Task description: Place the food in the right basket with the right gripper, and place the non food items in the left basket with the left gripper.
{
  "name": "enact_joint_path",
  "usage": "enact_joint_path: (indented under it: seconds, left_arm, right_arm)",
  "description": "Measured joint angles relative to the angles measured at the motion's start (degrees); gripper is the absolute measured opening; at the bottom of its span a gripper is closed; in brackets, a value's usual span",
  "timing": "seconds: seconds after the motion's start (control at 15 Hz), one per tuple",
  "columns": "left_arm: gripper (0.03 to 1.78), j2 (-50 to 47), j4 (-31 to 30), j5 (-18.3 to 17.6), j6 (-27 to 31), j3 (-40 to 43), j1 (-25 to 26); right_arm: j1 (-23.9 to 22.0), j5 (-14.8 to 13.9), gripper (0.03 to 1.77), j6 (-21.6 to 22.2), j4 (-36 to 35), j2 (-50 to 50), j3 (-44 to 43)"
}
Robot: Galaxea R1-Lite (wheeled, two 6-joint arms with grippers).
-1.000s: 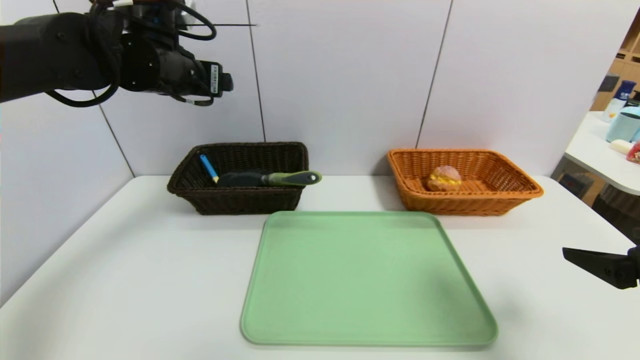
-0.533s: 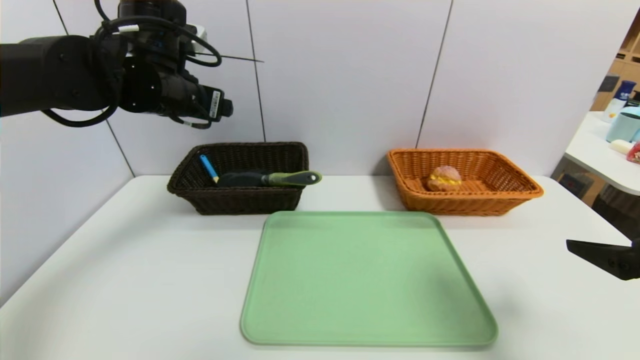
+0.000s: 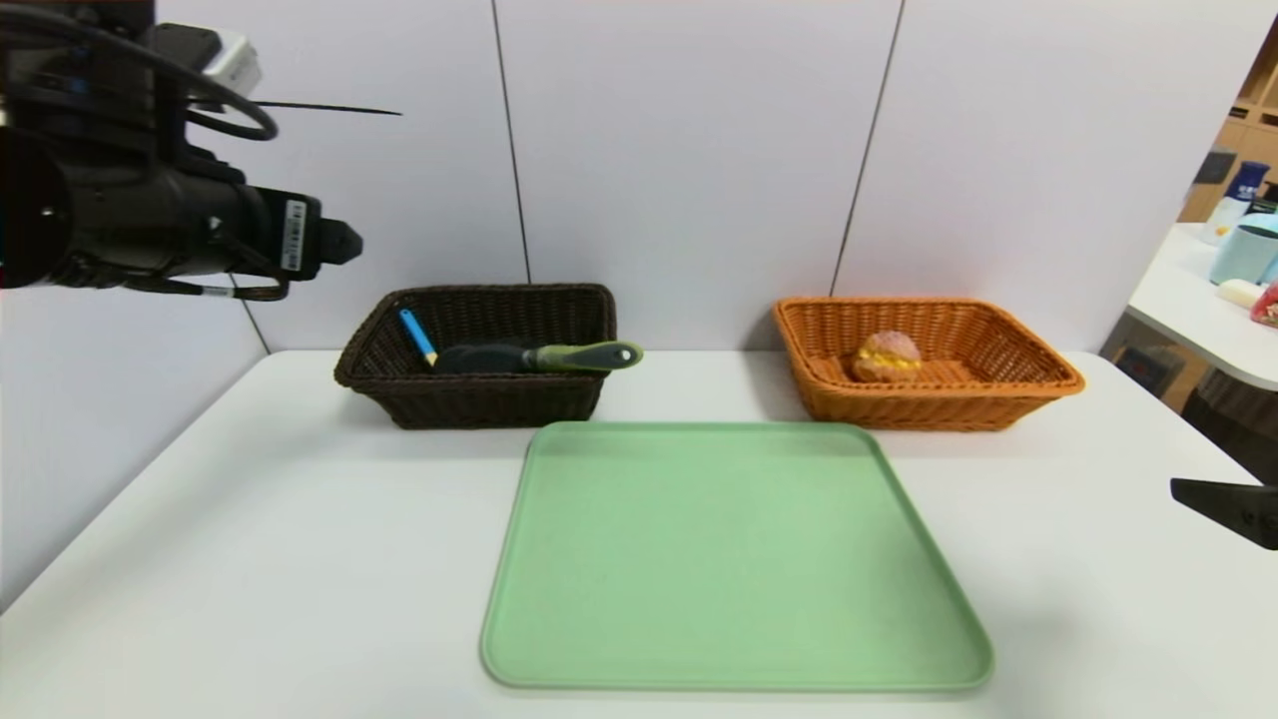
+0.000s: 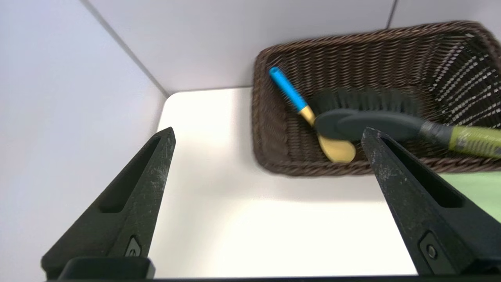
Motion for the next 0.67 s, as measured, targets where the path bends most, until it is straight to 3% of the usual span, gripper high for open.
enact_joint_path:
  seconds: [0.2, 0.67]
  left_arm:
    - [1.69, -8.4, -0.1, 0.6, -0.5, 8.4, 2.6]
    - [1.69, -28.4, 0.0, 0.5, -4.4, 24.5, 13.7]
  right_arm:
    - [-0.8, 0.1, 1.7, 0.0, 0.0, -2.2, 2.1]
    - [-2.5, 0.3, 1.7, 0.2, 0.0, -9.4, 5.6]
